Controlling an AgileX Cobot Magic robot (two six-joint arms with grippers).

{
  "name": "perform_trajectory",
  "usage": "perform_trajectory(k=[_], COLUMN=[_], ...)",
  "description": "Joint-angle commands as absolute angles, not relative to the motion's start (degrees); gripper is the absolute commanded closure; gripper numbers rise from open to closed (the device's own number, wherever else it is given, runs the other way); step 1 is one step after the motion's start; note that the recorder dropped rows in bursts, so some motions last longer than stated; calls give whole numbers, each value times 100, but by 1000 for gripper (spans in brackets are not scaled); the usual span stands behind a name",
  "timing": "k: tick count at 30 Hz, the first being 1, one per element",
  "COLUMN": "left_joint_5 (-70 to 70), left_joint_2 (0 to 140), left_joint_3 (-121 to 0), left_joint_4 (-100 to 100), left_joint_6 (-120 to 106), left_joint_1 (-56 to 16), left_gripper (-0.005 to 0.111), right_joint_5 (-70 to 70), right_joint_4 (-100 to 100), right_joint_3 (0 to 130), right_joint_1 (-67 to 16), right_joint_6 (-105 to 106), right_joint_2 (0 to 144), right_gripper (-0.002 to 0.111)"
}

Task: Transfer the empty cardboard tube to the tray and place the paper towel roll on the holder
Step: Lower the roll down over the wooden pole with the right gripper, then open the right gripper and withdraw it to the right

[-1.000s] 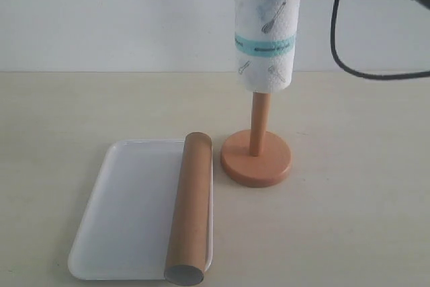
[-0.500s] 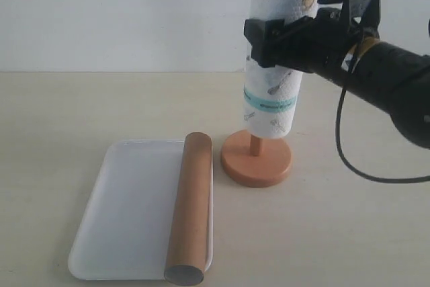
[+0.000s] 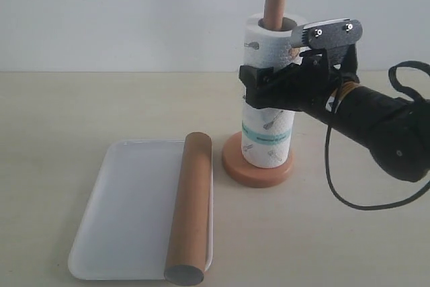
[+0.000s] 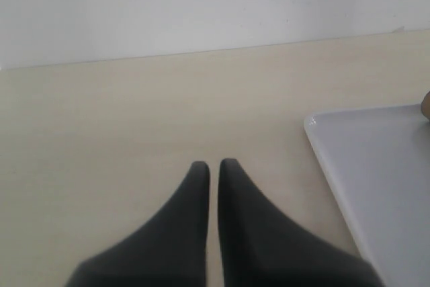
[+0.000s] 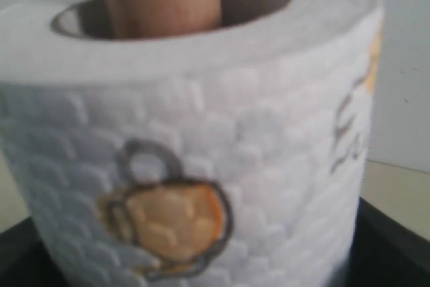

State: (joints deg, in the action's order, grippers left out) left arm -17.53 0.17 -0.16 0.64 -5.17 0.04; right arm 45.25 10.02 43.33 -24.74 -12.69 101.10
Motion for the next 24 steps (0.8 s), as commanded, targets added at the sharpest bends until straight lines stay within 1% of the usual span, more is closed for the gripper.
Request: perform_trajectory(k=[1, 2, 3, 4, 6, 7, 8, 9, 11, 15, 17, 18, 21, 24], left_joint_5=[-1757, -1757, -1757, -1757, -1757, -1757, -1757, -1757, -1757, -1757, -1757, -1757, -1757, -1757], left_joint_2=[0, 0, 0, 0, 0, 0, 0, 0, 0, 0, 0, 0, 0, 0], left_joint_3=[0, 0, 0, 0, 0, 0, 0, 0, 0, 0, 0, 0, 0, 0], left_joint_4=[85, 85, 85, 85, 85, 85, 85, 85, 85, 85, 85, 85, 85, 85], left_joint_6=[-469, -469, -469, -469, -469, -469, -469, -469, -469, -469, -469, -469, -469, -469], left_joint_1=[17, 17, 17, 17, 17, 17, 17, 17, 17, 17, 17, 17, 17, 17], left_gripper=[103, 103, 103, 103, 103, 103, 103, 103, 103, 103, 103, 103, 103, 103], right_joint_5=[4722, 4731, 4736, 4721, 4710, 4710, 4710, 4710, 4721, 4721, 4564, 4435, 3276, 2142], right_joint_4=[1094, 1166, 1261, 1281, 1281, 1269, 1254, 1238, 1274, 1579, 2656, 2872, 3055, 3055], right_joint_3=[4331, 4331, 4331, 4331, 4331, 4331, 4331, 4331, 4331, 4331, 4331, 4331, 4331, 4331], right_joint_1=[-2449, -2449, -2449, -2449, -2449, -2449, -2449, -2449, -2449, -2449, -2449, -2449, -2449, -2449], right_joint_6=[-1135, -1135, -1135, -1146, -1269, -1370, -1453, -1521, -1499, -1499, -1669, -1740, -2126, -2022], right_joint_2=[10121, 10121, 10121, 10121, 10121, 10121, 10121, 10121, 10121, 10110, 9977, 9896, 9369, 8776], right_gripper=[108, 108, 105, 100, 84, 68, 56, 27, 4, 4, 4, 4, 4, 4])
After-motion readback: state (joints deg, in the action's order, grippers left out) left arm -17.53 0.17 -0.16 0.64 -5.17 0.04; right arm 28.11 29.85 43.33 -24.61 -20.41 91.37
